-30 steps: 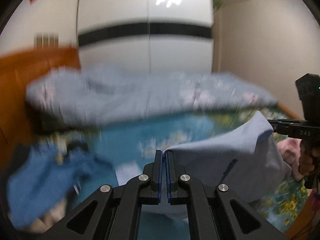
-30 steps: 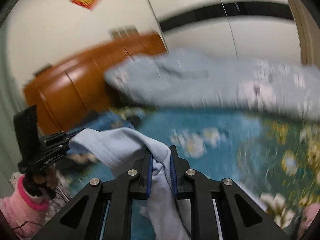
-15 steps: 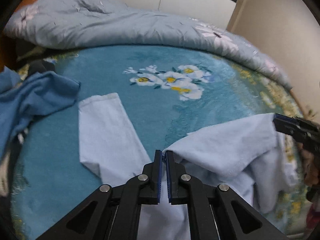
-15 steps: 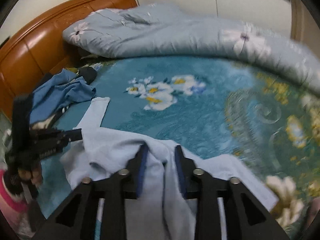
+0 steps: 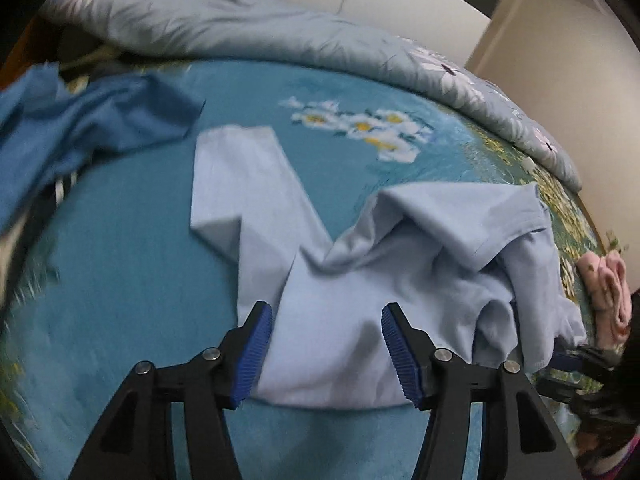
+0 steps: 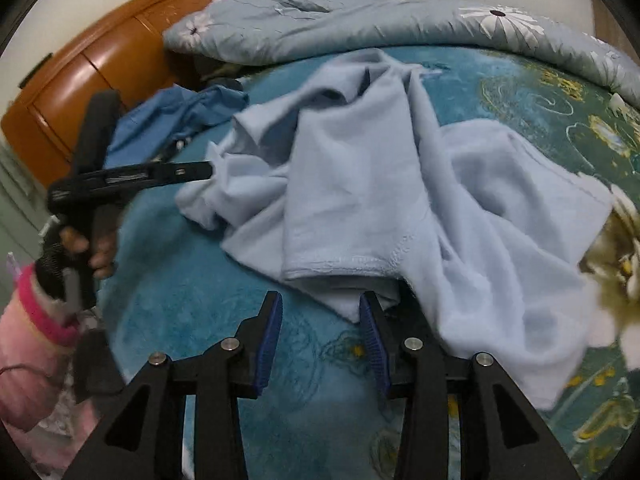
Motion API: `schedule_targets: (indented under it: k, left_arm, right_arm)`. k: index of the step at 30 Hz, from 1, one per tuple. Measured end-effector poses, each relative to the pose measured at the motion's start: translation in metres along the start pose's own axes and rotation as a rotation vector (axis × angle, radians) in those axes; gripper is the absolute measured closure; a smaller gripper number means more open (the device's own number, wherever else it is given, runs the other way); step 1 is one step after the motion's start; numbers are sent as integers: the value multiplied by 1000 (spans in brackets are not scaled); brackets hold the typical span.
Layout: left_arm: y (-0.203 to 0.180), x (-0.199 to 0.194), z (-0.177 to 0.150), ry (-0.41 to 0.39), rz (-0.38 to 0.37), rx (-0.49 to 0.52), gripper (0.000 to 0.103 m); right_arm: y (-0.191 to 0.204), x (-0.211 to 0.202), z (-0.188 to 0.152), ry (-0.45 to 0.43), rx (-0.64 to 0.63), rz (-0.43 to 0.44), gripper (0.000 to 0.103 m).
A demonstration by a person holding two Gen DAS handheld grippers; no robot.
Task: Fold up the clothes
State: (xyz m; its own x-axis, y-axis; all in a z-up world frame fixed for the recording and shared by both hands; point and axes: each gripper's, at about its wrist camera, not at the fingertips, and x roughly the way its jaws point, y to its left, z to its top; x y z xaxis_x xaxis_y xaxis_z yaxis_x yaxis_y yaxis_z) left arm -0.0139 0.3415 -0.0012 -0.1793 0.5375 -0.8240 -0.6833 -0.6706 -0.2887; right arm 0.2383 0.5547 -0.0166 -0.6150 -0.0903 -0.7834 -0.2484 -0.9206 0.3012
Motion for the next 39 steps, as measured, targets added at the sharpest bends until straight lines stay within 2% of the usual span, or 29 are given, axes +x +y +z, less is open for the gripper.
schedule_targets:
  k: [2,4,8,9,10,12,18,22,27,31,34,36,39]
  left_arm:
    - [0,3,-6,16,1,-3,42]
    - [-2,4,-12,26,6,6,42]
    - [-5,6,-16,34,4,6,42]
    - [-5,6,-16,33,6,5,42]
    - [-6,5,-17,32,3,2,42]
    - [-7,4,-18,31,-5,2,42]
    - [-7,3,-21,26,3,-1,44]
    - [-10,2,-20,16,-4,-2,56]
    - [-19,4,-18,5,3,30,76]
    - [-21,8,-15,1,3,28,82]
    - [-21,10,-13,-1,8,21,88]
    - [-19,11,-14,-3,5,11,87]
    - [-17,9,-14,-5,-11,13,87]
  right_arm:
    - [2,11,2,-3,-6,-18,61]
    - [14,15,5,-2,-54,-37,52]
    - [37,25,3,1,-166,-110,52]
    - [39,27,3,-1,-172,-123,56]
    - [38,28,3,-6,-166,-134,73]
    - [30,25,5,-18,-123,-124,96]
    - [13,-19,13,-130,-39,-21,100]
    - [-4,-70,26,-264,7,-37,100]
    - [-43,-145,35,-417,70,-173,100]
    - [-80,-192,36,-496,142,-329,100]
    - [-119,-211,33,-507,234,-436,100]
    - [-143,-217,28,-498,291,-514,101]
    - [-182,-219,18,-458,383,-584,100]
